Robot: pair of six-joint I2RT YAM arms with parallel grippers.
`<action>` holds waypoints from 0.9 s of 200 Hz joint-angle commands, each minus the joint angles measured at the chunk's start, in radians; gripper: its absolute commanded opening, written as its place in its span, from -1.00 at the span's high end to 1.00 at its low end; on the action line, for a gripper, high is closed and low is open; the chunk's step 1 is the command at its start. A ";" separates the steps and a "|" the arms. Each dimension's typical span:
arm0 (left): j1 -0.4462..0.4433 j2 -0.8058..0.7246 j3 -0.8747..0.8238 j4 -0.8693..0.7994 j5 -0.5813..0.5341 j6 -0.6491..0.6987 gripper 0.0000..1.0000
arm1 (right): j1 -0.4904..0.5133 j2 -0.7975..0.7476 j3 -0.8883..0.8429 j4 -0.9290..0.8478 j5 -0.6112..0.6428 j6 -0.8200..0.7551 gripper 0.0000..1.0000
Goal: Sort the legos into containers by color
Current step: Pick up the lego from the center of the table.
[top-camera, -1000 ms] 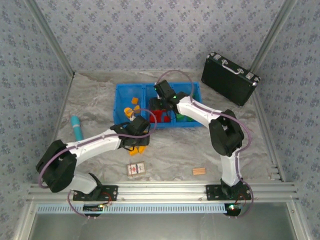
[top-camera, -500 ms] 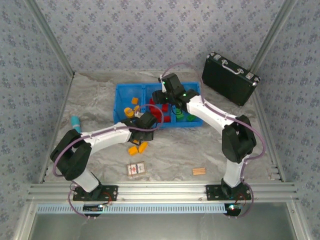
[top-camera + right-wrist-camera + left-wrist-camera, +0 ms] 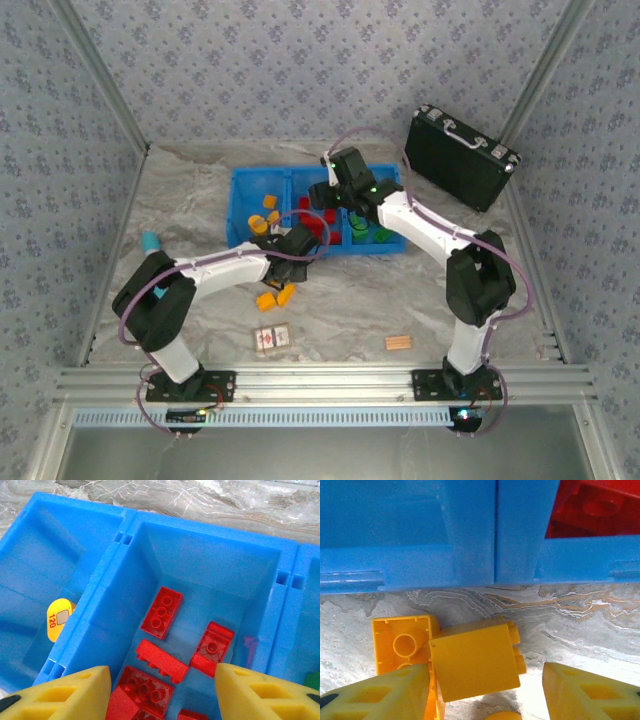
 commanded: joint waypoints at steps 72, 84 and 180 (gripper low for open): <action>-0.007 0.078 0.032 -0.003 -0.017 -0.023 -0.02 | -0.025 -0.029 -0.006 -0.002 -0.009 -0.019 -0.17; -0.008 0.080 0.035 -0.004 -0.024 -0.020 0.02 | -0.027 -0.027 -0.007 -0.003 -0.010 -0.021 -0.17; -0.004 -0.058 0.049 -0.055 -0.066 0.027 0.40 | -0.040 -0.059 -0.035 -0.010 0.006 -0.027 -0.18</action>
